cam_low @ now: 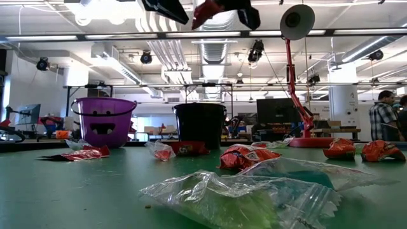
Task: Sort candy
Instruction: Put the left red candy into the green bucket
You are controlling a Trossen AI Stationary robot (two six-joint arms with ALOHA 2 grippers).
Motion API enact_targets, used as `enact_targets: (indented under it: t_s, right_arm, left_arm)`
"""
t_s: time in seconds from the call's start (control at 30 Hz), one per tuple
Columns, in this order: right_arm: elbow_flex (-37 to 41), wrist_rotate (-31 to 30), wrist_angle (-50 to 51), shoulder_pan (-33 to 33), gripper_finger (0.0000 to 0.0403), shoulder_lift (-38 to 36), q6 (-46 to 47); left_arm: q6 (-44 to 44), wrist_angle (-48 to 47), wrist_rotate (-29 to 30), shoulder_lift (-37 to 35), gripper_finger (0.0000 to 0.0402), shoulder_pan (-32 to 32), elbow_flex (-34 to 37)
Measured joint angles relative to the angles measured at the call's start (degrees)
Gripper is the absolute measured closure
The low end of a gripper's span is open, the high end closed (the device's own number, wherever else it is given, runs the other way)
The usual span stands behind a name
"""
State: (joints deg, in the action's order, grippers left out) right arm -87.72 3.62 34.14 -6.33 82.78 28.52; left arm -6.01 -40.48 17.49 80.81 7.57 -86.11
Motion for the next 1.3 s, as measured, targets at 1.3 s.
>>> enact_targets:
  t_s: [1.3]
  right_arm:
    - [0.04,-0.19,41.86,42.26,0.0390,-2.56,62.79]
  left_arm:
    - [-5.45,-9.77,9.65,-0.21,0.0297,-0.17,0.00]
